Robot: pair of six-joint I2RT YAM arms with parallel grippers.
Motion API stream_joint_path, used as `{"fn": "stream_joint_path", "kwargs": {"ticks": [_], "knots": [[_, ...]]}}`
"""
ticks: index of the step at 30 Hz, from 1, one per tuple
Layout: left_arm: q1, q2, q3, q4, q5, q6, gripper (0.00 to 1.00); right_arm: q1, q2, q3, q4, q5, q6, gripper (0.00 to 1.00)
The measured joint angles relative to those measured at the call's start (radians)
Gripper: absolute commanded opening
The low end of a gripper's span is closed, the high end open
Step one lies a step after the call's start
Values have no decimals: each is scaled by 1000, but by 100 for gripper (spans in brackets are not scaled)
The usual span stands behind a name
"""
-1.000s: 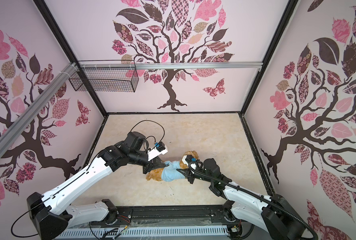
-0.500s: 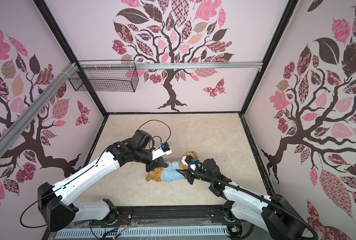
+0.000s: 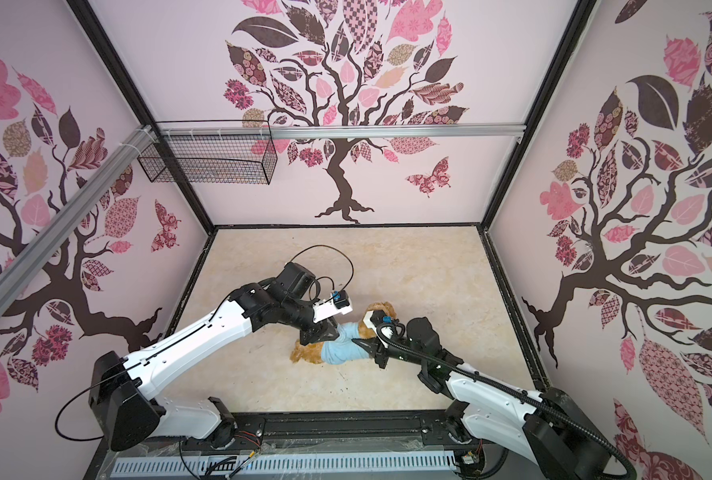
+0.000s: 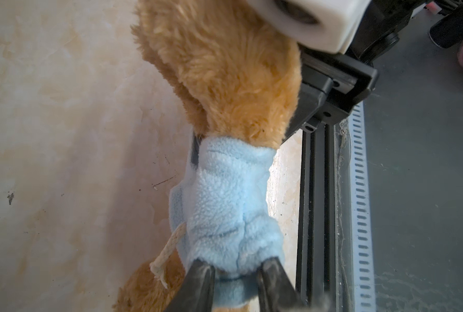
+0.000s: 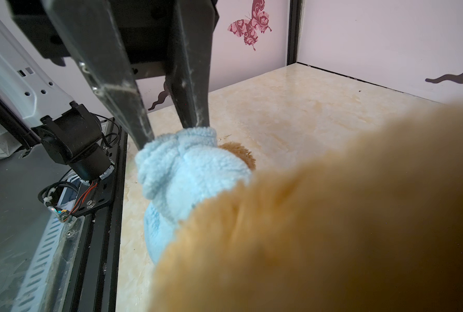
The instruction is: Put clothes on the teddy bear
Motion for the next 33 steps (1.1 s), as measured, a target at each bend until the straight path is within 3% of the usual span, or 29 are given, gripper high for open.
{"fn": "stream_joint_path", "kwargs": {"ticks": [9,16,22,33], "knots": [[-7,80,0,58,48,-47,38,3,35,0,5,3,41,13],[-14,111,-2,77,58,-78,0,7,70,-5,25,40,111,10],[37,6,-73,208,131,-137,0,-6,-11,-43,92,130,220,8],[146,-183,-264,564,296,-402,0,-51,-146,-109,263,112,475,7]]}}
